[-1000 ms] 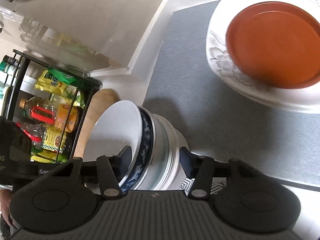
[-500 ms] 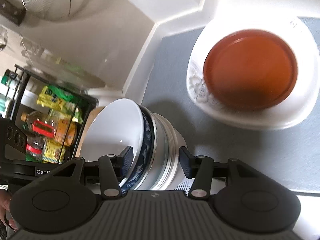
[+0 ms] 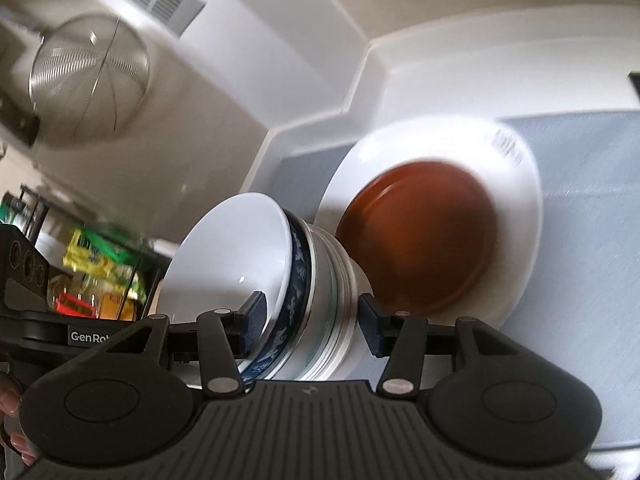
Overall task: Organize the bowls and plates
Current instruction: 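Carry the bowl stack with both grippers and lower it onto the brown plate, then open both grippers and pull them back from the stack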
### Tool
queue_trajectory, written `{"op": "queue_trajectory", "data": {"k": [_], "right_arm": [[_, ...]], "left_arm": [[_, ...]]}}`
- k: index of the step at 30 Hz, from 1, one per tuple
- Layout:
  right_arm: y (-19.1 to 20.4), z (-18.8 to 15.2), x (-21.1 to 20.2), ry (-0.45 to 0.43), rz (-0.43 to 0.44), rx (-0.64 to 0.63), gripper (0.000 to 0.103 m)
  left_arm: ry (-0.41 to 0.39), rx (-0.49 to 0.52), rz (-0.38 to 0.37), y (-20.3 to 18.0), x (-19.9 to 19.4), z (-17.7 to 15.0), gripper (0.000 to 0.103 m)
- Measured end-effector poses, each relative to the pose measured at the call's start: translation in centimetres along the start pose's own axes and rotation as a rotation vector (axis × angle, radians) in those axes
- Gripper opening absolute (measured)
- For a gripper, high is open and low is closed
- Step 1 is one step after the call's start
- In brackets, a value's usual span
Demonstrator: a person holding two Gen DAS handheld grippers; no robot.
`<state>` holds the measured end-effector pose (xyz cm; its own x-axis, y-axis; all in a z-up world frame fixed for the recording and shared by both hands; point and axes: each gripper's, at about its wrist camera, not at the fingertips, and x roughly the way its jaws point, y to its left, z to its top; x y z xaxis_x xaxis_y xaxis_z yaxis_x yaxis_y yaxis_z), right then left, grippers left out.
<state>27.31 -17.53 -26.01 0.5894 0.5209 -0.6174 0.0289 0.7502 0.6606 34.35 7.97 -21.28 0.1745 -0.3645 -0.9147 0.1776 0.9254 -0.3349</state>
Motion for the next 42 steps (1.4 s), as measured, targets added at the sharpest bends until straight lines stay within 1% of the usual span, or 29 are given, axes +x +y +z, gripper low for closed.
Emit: {"op": "queue_trajectory", "data": {"k": [3, 7, 13, 17, 20, 22, 23, 24, 27, 28, 29, 30, 31, 32, 33, 34, 35, 36, 37, 39, 41, 42], "right_arm": [[-1.2, 1.5, -0.6, -0.023, -0.004, 0.015, 0.056], [-2.0, 3.2, -0.6, -0.043, -0.028, 0.004, 0.056], [-3.8, 4.7, 0.6, -0.042, -0.07, 0.009, 0.056], [-4.8, 4.4, 2.0, -0.033, -0.088, 0.017, 0.056], [-5.4, 3.7, 2.5, -0.029, -0.093, 0.039, 0.056], [-5.6, 3.2, 2.8, -0.033, -0.104, 0.037, 0.056], [-5.6, 2.9, 2.8, -0.036, -0.108, 0.036, 0.056], [-5.7, 2.7, 2.7, -0.05, -0.102, 0.037, 0.057], [-5.4, 2.5, 2.6, -0.058, -0.117, 0.036, 0.057], [-5.5, 2.3, 2.5, -0.064, -0.113, 0.048, 0.058], [-5.6, 2.1, 2.2, -0.069, -0.097, 0.068, 0.063], [-5.7, 1.8, 1.8, -0.077, -0.084, 0.088, 0.067], [-5.5, 1.4, 1.1, -0.099, -0.083, 0.088, 0.068], [-5.1, 1.0, 0.1, -0.127, -0.101, 0.078, 0.074], [-4.4, 0.4, -1.2, -0.164, -0.133, 0.067, 0.082], [-3.6, -0.2, -2.6, -0.199, -0.163, 0.052, 0.087], [-2.7, -0.9, -3.9, -0.226, -0.18, 0.032, 0.094], [-1.8, -1.5, -5.0, -0.235, -0.202, 0.007, 0.1], [-0.6, -2.2, -6.1, -0.235, -0.236, -0.022, 0.102], [1.7, -3.5, -7.7, -0.22, -0.301, -0.093, 0.103], [3.9, -4.7, -9.0, -0.199, -0.399, -0.143, 0.103], [4.5, -5.2, -9.6, -0.179, -0.411, -0.143, 0.103]], "left_arm": [[0.002, 0.018, -0.009, -1.2, 0.5, 1.5, 0.05], [-0.003, 0.046, -0.016, -2.4, 1.4, 3.3, 0.05], [-0.002, 0.067, -0.019, -3.0, 4.2, 5.3, 0.05], [0.006, 0.074, -0.005, -2.9, 5.7, 5.6, 0.05], [-0.005, 0.106, 0.013, -3.5, 6.7, 5.4, 0.05], [-0.009, 0.11, 0.006, -3.2, 7.3, 5.1, 0.05], [-0.018, 0.104, -0.005, -3.0, 7.5, 5.0, 0.052], [-0.027, 0.092, -0.014, -2.7, 7.6, 5.0, 0.052], [-0.044, 0.105, -0.014, -2.7, 7.7, 4.8, 0.051], [-0.057, 0.116, -0.002, -2.8, 7.5, 4.6, 0.048], [-0.077, 0.13, 0.013, -3.1, 7.1, 4.4, 0.048], [-0.1, 0.144, 0.027, -3.3, 6.5, 4.1, 0.051], [-0.115, 0.162, 0.067, -3.9, 5.5, 3.6, 0.053], [-0.137, 0.191, 0.114, -4.5, 4.3, 3.1, 0.059], [-0.18, 0.229, 0.149, -5.2, 2.8, 2.4, 0.069], [-0.229, 0.266, 0.178, -5.9, 1.2, 1.6, 0.075], [-0.267, 0.288, 0.214, -6.5, -0.5, 0.7, 0.087], [-0.292, 0.288, 0.237, -7.1, -2.1, -0.2, 0.091], [-0.31, 0.294, 0.237, -7.6, -3.5, -1.0, 0.092], [-0.31, 0.304, 0.236, -8.7, -6.0, -2.4, 0.101], [-0.3, 0.291, 0.227, -9.8, -8.1, -3.8, 0.103], [-0.292, 0.295, 0.216, -10.4, -8.8, -4.4, 0.103]]}}
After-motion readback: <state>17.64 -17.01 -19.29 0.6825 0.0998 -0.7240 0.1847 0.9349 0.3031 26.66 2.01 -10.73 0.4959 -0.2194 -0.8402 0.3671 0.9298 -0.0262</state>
